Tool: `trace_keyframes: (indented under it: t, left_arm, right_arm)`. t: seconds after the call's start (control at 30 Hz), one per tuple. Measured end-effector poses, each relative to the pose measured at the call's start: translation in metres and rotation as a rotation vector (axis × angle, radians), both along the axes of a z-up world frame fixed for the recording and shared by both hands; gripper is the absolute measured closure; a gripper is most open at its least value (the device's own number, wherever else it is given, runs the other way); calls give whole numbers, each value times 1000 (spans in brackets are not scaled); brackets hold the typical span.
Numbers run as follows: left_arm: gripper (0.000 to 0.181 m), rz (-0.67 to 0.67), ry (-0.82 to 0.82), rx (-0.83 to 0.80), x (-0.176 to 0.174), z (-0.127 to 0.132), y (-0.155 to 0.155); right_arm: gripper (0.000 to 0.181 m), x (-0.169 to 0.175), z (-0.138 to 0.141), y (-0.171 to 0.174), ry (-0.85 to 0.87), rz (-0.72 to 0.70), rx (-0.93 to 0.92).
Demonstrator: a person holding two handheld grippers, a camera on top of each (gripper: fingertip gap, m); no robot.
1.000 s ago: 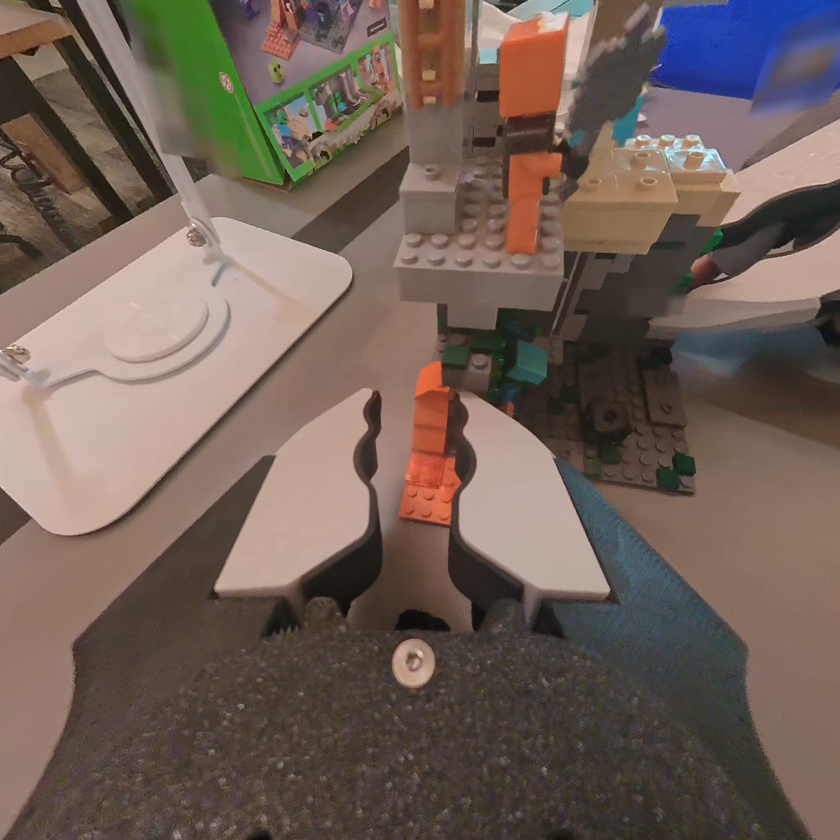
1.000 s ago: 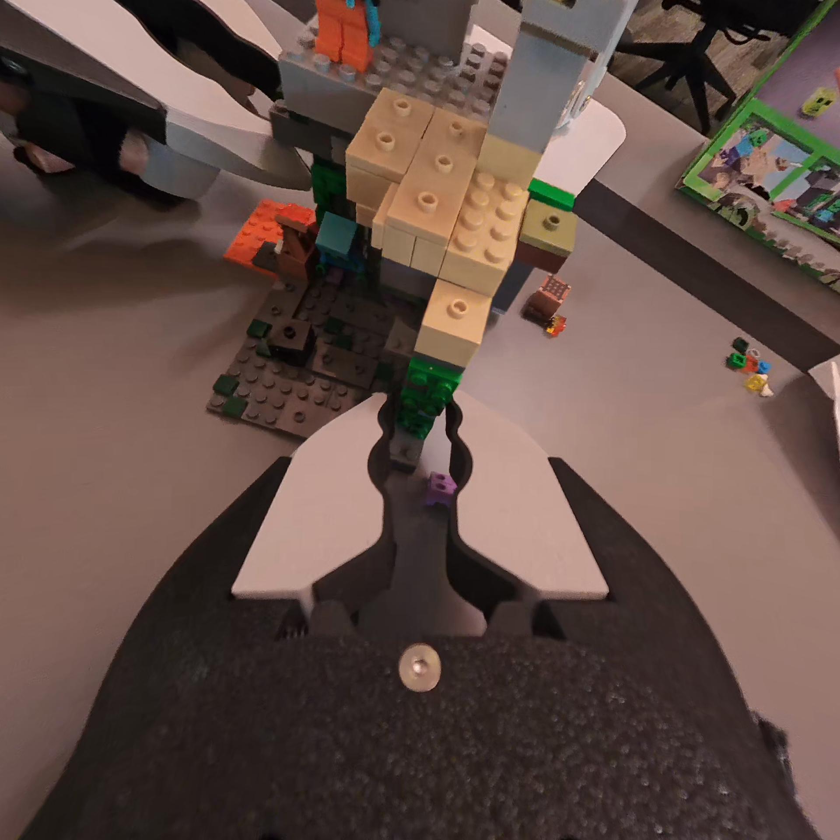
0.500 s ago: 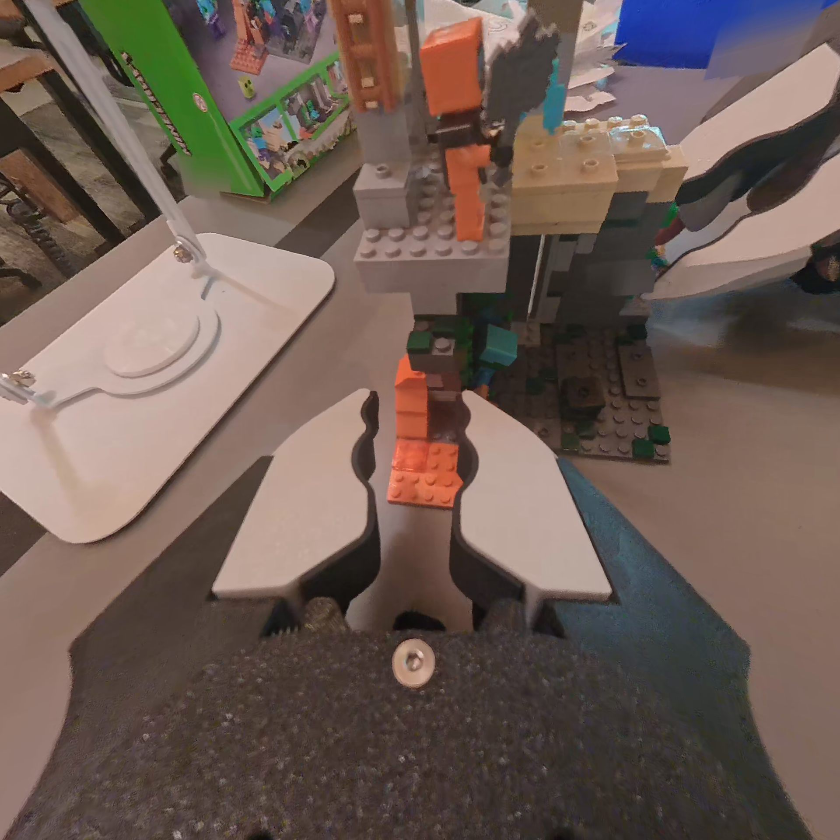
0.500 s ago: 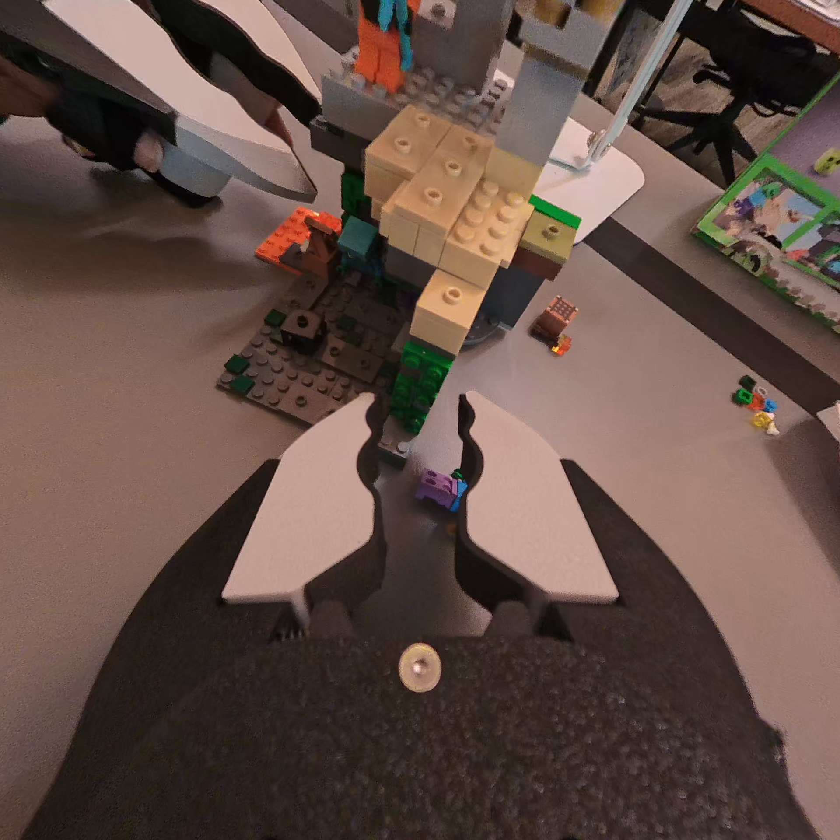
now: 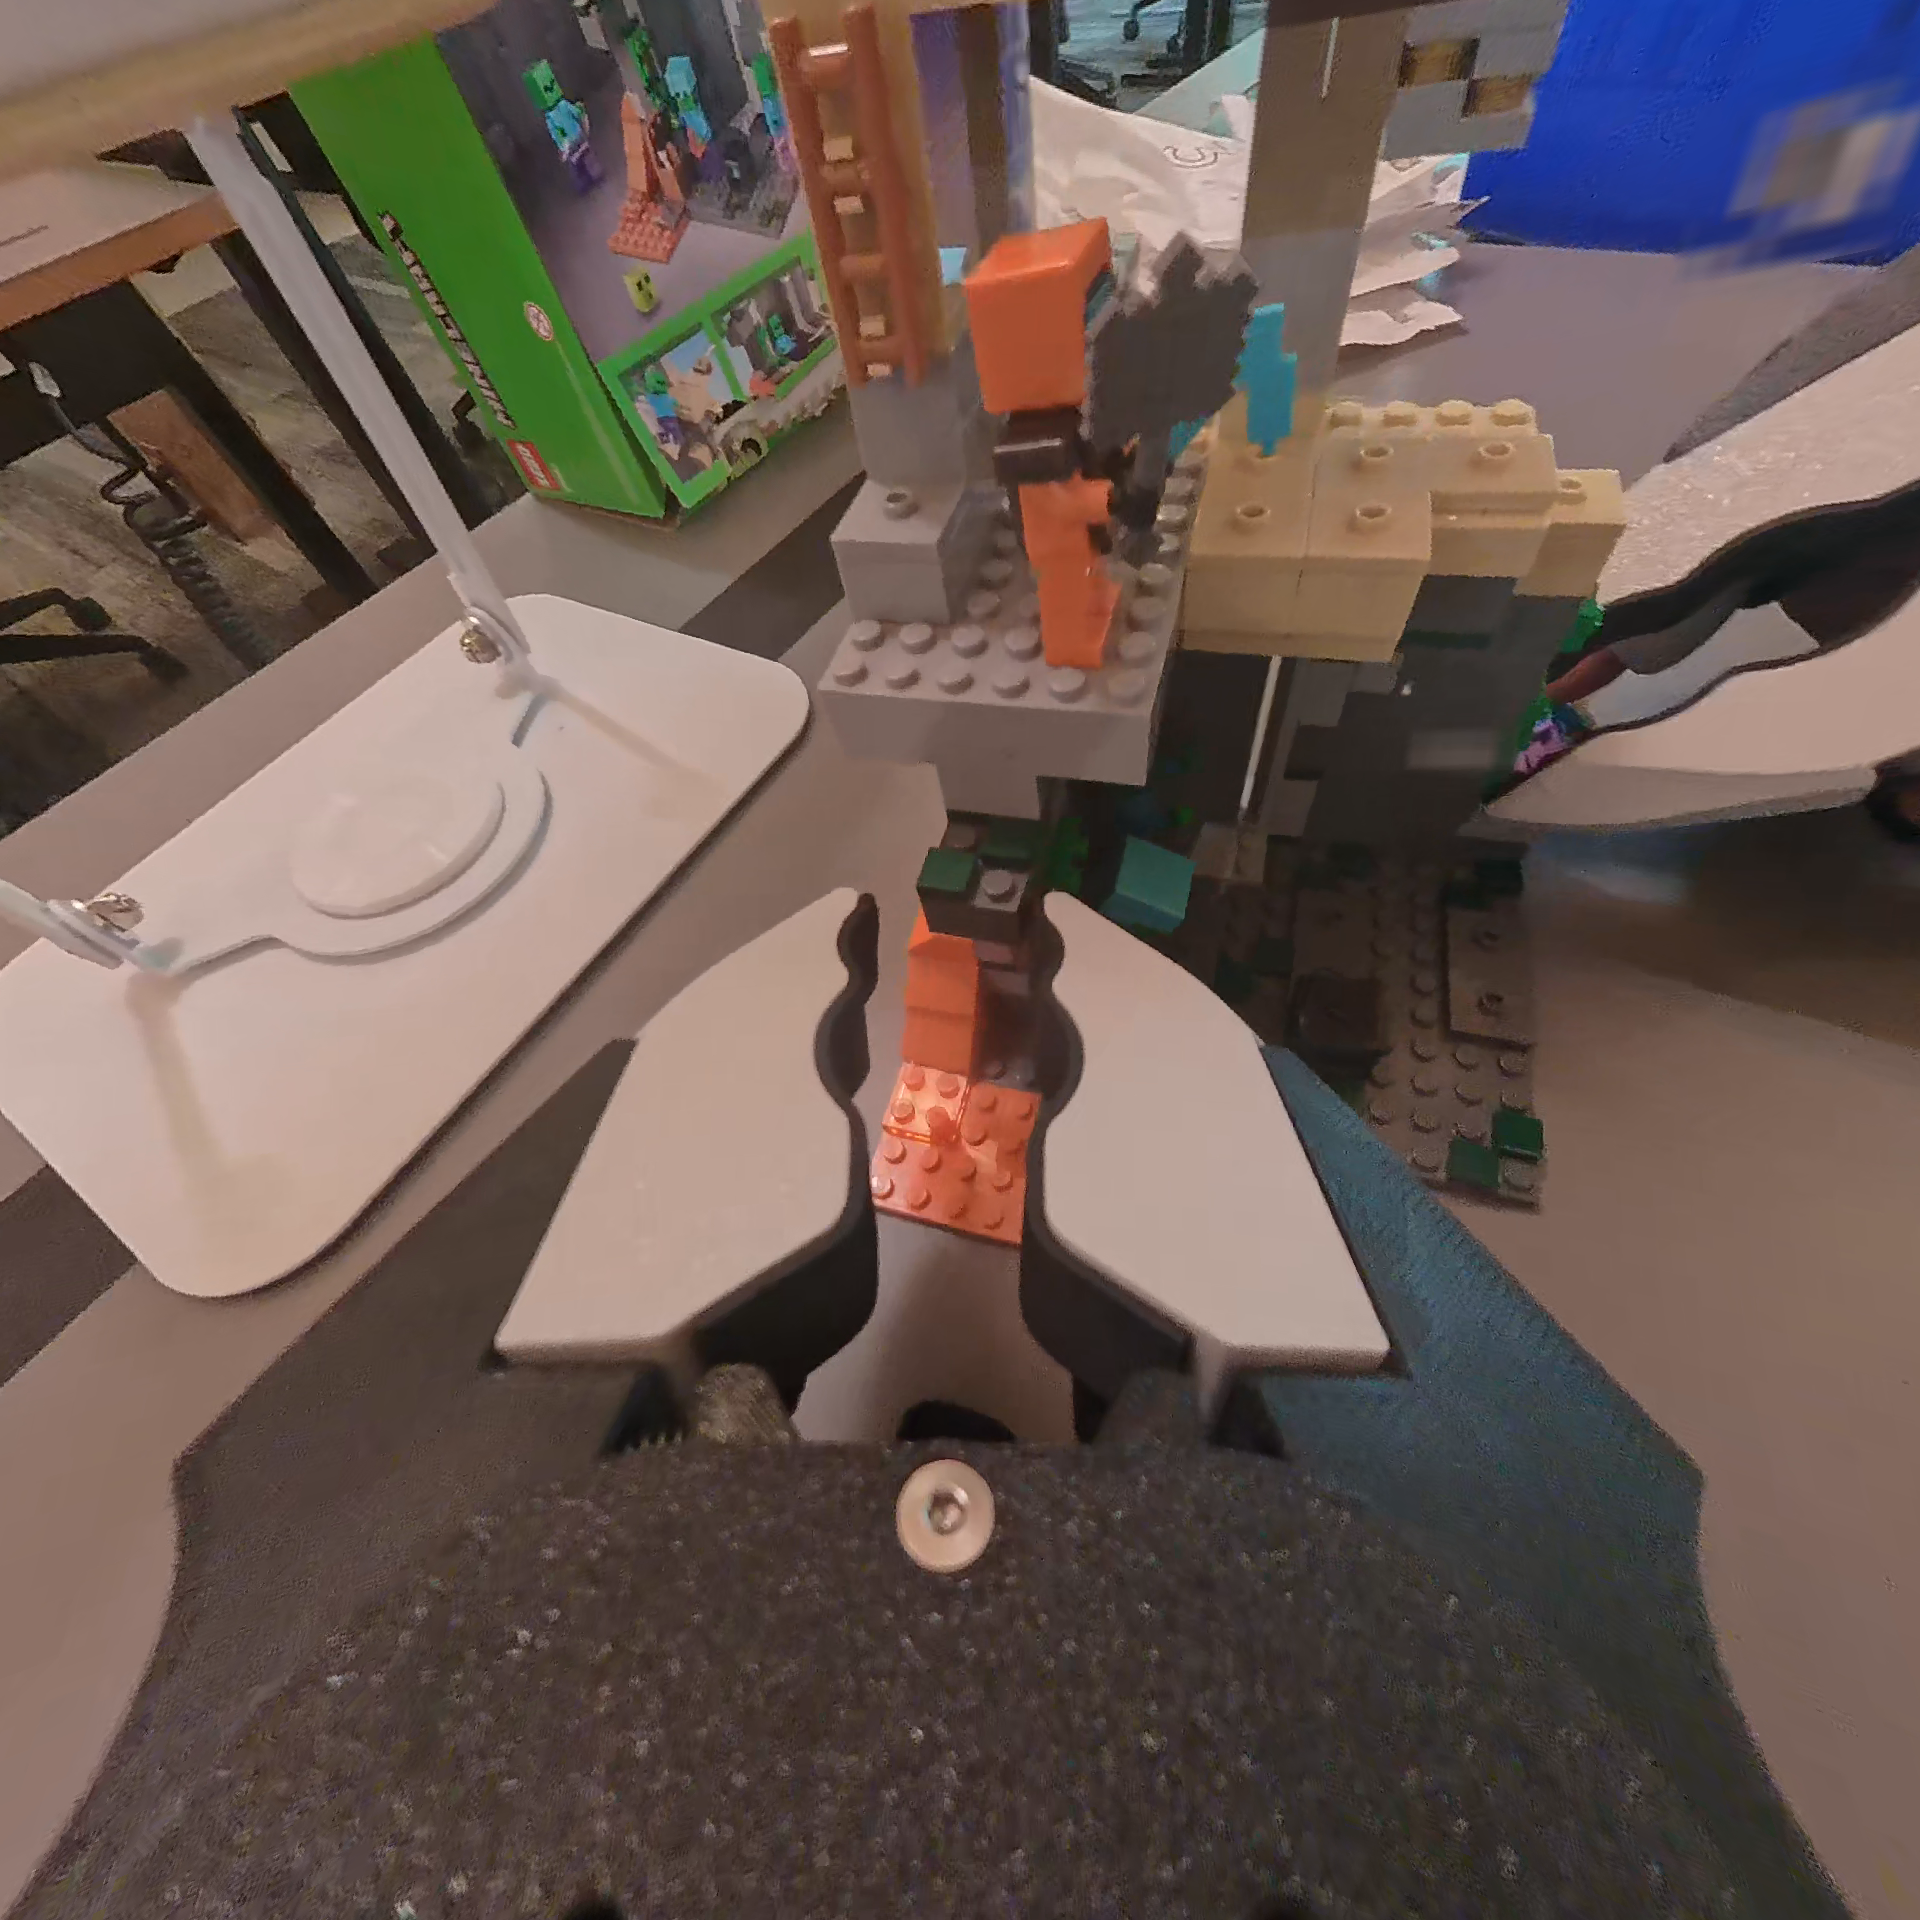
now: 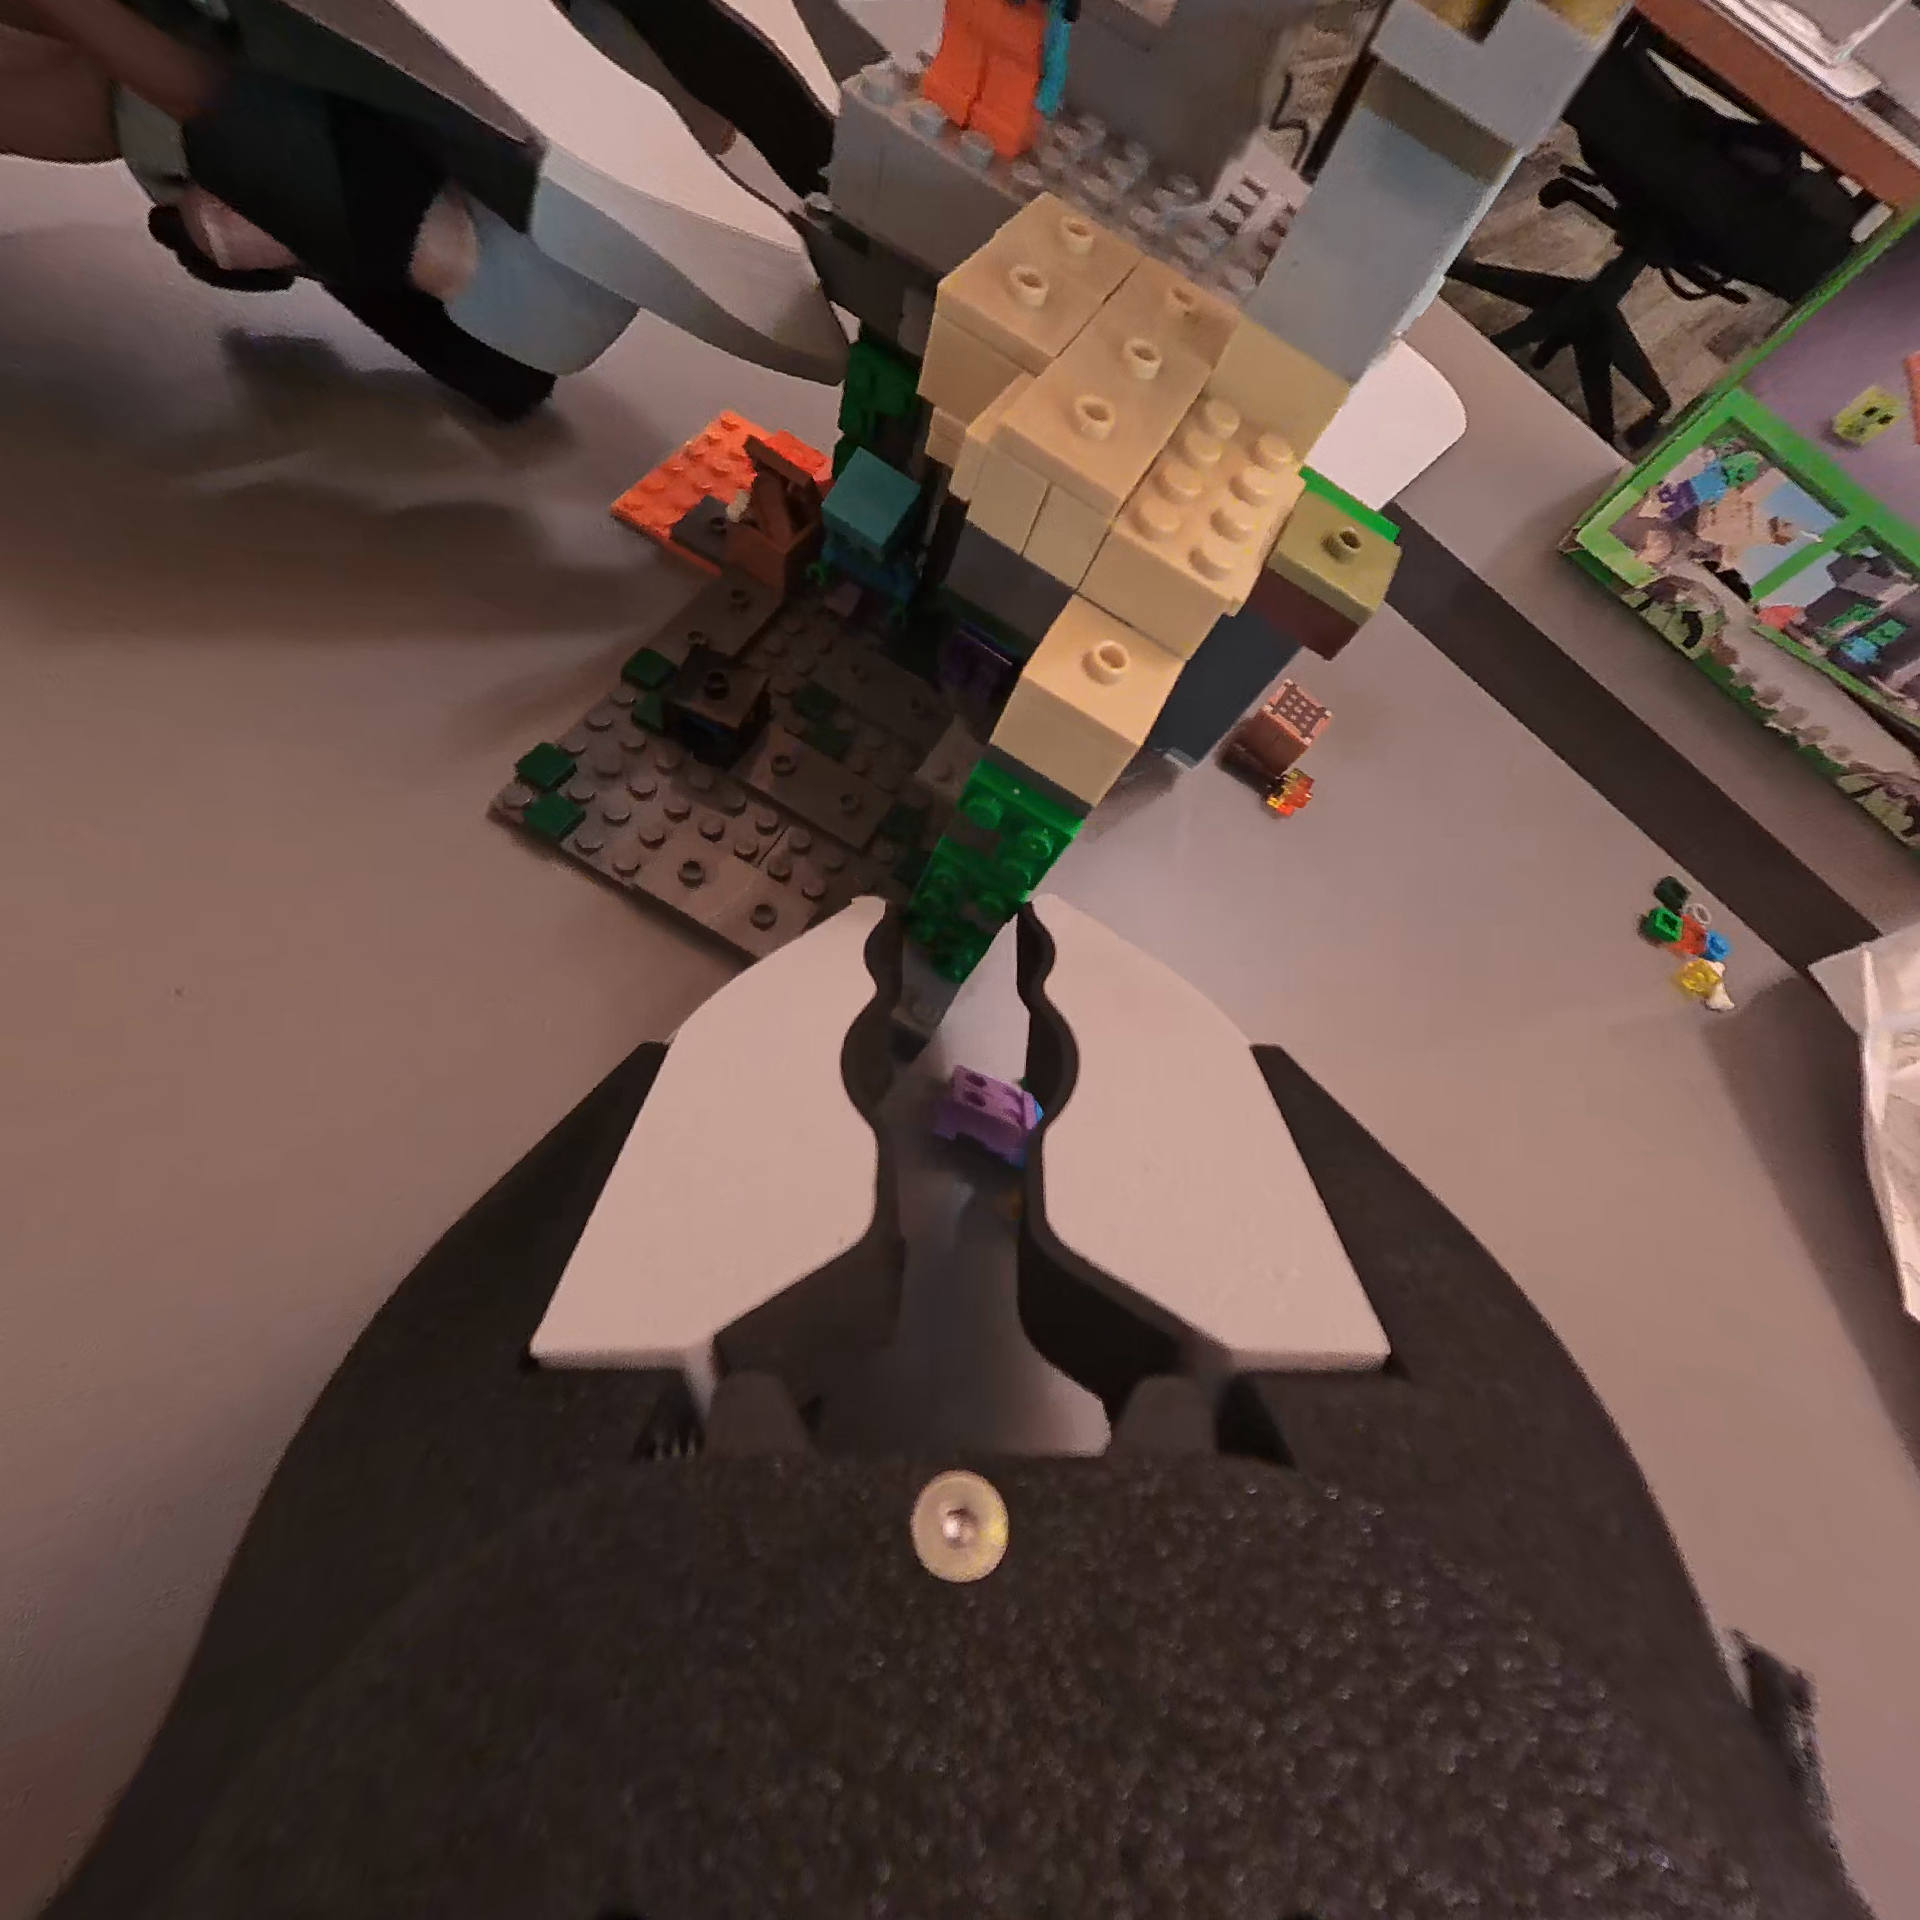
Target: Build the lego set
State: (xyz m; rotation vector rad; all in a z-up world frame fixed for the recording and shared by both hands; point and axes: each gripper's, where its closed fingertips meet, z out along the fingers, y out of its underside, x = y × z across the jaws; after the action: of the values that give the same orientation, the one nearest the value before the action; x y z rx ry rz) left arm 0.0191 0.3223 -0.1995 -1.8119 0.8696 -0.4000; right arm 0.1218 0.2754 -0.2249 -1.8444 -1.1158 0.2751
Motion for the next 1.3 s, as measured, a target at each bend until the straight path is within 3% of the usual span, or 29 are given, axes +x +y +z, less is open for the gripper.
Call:
trace_keyframes:
  t: [0.57, 0.87, 1.13, 1.3]
  left_arm:
    - [156, 74, 9, 17, -12, 0, 12]
    - [156, 82, 28, 40, -27, 9, -8]
    - [157, 52, 72, 30, -18, 6, -24]
    - [157, 35, 110, 37, -11, 2, -31]
  right_arm:
    - [162, -12, 0, -10, -14, 58, 39]
    - [157, -11, 1, -8, 28, 41, 6]
    - [172, -10, 7, 7, 48, 13, 5]
    - [169, -11, 5, 13, 42, -3, 10]
